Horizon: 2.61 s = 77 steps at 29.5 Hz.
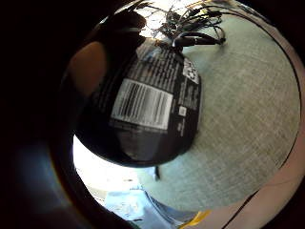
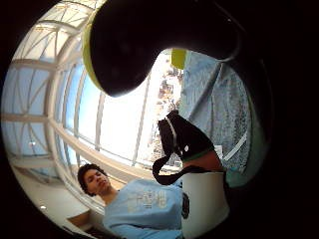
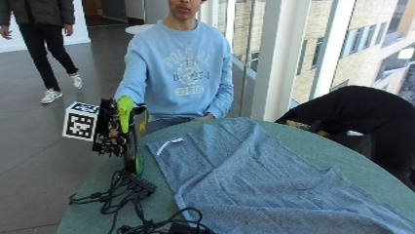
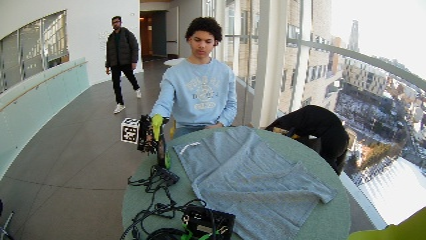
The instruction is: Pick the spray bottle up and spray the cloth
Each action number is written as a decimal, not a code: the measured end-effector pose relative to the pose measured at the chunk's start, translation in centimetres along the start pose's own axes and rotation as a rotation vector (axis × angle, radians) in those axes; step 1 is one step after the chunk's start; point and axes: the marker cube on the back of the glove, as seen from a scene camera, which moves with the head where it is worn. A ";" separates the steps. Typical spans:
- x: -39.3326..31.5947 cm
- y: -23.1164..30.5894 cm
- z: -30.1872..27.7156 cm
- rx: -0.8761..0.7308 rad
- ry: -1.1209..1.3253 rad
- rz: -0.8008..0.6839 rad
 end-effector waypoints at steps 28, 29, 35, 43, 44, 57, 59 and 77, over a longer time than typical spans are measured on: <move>-1.2 -3.4 -0.1 0.262 0.141 0.004; -1.6 -3.4 -0.1 0.246 0.149 0.002; -4.3 -3.6 0.7 0.119 0.203 -0.013; -7.7 -4.4 5.4 -0.156 0.277 0.079; -8.0 -4.4 6.2 -0.197 0.292 0.093; -10.8 -6.9 11.4 -0.378 0.464 0.202; -10.9 -7.2 12.0 -0.387 0.486 0.214; -11.0 -7.9 14.8 -0.470 0.564 0.228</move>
